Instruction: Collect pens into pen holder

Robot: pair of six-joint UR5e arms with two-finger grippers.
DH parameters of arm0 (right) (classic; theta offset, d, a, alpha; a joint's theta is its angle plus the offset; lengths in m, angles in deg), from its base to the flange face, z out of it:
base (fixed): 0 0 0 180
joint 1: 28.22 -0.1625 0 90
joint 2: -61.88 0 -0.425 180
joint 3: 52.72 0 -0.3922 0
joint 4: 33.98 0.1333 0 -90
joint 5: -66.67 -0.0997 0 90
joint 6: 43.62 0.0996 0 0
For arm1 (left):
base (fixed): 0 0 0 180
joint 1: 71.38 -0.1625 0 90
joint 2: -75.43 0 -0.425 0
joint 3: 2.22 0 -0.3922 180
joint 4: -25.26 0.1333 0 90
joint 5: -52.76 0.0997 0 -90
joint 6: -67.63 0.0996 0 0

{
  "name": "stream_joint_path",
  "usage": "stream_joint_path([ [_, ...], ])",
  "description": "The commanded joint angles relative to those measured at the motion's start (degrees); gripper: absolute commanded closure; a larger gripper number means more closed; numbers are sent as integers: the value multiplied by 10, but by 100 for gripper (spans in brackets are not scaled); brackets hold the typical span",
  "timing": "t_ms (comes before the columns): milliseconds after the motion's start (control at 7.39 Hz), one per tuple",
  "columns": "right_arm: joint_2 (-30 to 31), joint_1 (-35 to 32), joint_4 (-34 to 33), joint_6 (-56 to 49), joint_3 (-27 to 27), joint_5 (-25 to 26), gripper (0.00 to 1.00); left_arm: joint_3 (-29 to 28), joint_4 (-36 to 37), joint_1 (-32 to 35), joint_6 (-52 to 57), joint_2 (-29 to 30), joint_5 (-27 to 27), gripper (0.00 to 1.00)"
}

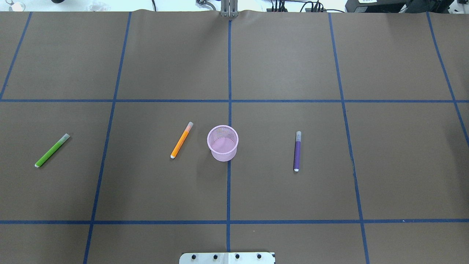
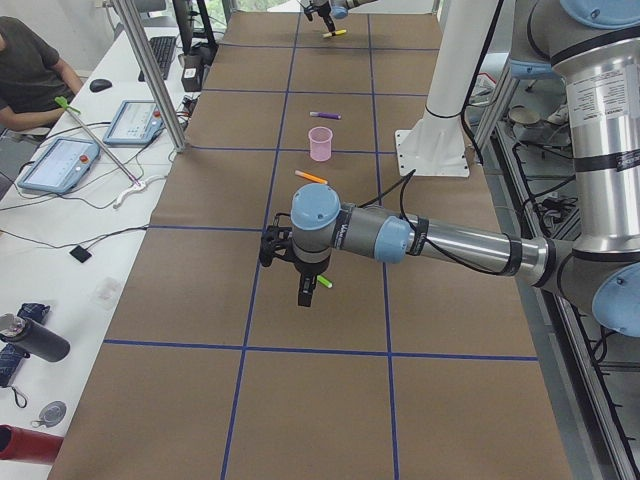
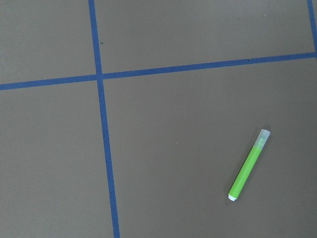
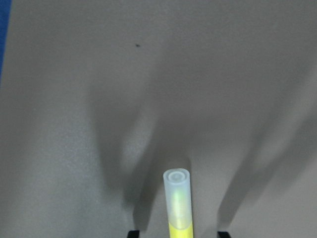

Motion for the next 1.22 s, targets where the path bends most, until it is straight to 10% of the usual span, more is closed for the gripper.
stream_joint_path([
  [0, 0, 0, 0, 2, 0, -2, 45, -1, 0, 0, 2, 0, 0, 0],
  [406, 0, 0, 0, 1, -6, -11, 50, 0, 0, 0, 2, 0, 0, 0],
  [676, -1, 0, 0, 1, -6, -11, 100, 0, 0, 1, 2, 0, 0, 0],
  [1082, -2, -1, 0, 3, 5, -28, 100, 2, 0, 1, 2, 0, 0, 0],
])
